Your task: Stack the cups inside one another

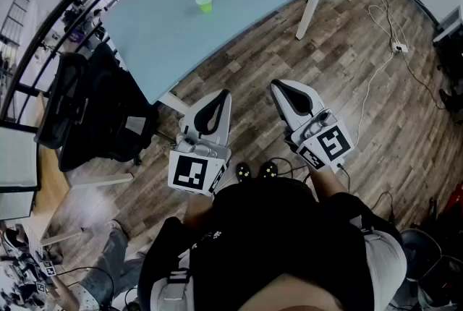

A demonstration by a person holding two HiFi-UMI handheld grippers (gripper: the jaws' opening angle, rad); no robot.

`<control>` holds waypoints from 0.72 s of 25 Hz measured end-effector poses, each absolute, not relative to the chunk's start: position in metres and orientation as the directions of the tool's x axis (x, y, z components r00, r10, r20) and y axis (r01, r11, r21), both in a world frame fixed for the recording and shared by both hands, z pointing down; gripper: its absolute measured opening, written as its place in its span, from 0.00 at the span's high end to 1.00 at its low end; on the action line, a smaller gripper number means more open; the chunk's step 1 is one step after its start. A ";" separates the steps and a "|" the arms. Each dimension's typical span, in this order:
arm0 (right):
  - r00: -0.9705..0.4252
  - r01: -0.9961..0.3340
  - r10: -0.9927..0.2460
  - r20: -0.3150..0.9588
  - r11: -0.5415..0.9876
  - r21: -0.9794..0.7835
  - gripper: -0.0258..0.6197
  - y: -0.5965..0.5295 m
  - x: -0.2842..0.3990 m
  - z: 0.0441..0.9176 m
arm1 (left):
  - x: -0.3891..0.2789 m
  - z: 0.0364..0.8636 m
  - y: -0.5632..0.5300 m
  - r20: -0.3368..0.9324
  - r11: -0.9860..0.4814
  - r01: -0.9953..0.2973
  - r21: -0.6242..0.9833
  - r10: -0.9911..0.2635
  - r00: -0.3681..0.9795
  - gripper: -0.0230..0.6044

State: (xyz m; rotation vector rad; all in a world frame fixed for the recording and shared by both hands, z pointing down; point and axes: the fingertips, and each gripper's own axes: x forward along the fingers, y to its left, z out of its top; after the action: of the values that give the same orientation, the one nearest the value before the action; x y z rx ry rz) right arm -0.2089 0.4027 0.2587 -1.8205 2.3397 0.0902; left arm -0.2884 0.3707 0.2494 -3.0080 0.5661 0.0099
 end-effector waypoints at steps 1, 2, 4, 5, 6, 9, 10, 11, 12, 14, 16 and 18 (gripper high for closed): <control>-0.236 -0.966 -0.956 -0.175 0.250 -0.060 0.94 0.403 -0.209 0.259 | -0.289 0.250 0.371 -0.020 -0.928 -0.364 -0.077 -0.364 0.931 0.99; -0.236 -0.966 -0.956 -0.174 0.250 -0.060 0.95 0.402 -0.210 0.259 | -0.290 0.250 0.370 -0.018 -0.928 -0.365 -0.076 -0.365 0.931 0.99; -0.237 -0.966 -0.956 -0.174 0.251 -0.062 0.95 0.401 -0.210 0.259 | -0.290 0.250 0.370 -0.016 -0.928 -0.366 -0.076 -0.366 0.931 0.99; -0.238 -0.965 -0.955 -0.176 0.252 -0.064 0.95 0.400 -0.210 0.259 | -0.290 0.250 0.369 -0.015 -0.927 -0.366 -0.077 -0.366 0.930 0.99; -0.239 -0.965 -0.955 -0.178 0.254 -0.069 0.94 0.400 -0.210 0.259 | -0.290 0.250 0.369 -0.014 -0.927 -0.367 -0.078 -0.367 0.930 0.99; -0.239 -0.963 -0.954 -0.182 0.257 -0.082 0.94 0.399 -0.209 0.259 | -0.291 0.250 0.367 -0.013 -0.924 -0.373 -0.076 -0.374 0.927 0.99; -0.239 -0.963 -0.954 -0.181 0.257 -0.083 0.94 0.399 -0.209 0.260 | -0.291 0.251 0.367 -0.013 -0.923 -0.377 -0.075 -0.377 0.926 0.99; -0.240 -0.963 -0.954 -0.180 0.258 -0.083 0.94 0.400 -0.209 0.260 | -0.292 0.251 0.366 -0.013 -0.922 -0.380 -0.072 -0.381 0.925 0.99; -0.241 -0.962 -0.953 -0.181 0.259 -0.083 0.94 0.400 -0.208 0.260 | -0.292 0.252 0.366 -0.014 -0.921 -0.383 -0.069 -0.383 0.924 0.99; -0.242 -0.961 -0.952 -0.188 0.262 -0.085 0.95 0.400 -0.206 0.260 | -0.291 0.252 0.366 -0.015 -0.921 -0.385 -0.059 -0.385 0.923 0.99; -0.242 -0.961 -0.951 -0.194 0.262 -0.090 0.94 0.400 -0.204 0.259 | -0.290 0.253 0.367 -0.013 -0.922 -0.383 -0.053 -0.383 0.924 0.99; -0.240 -0.960 -0.950 -0.199 0.262 -0.097 0.94 0.401 -0.200 0.259 | -0.288 0.253 0.368 -0.010 -0.922 -0.383 -0.058 -0.383 0.924 0.99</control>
State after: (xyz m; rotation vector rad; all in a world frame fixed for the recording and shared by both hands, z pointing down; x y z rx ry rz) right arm -0.1999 0.4012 0.2593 -1.7847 2.3143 0.0656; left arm -0.2879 0.3678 0.2533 -3.0238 0.6022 -0.0027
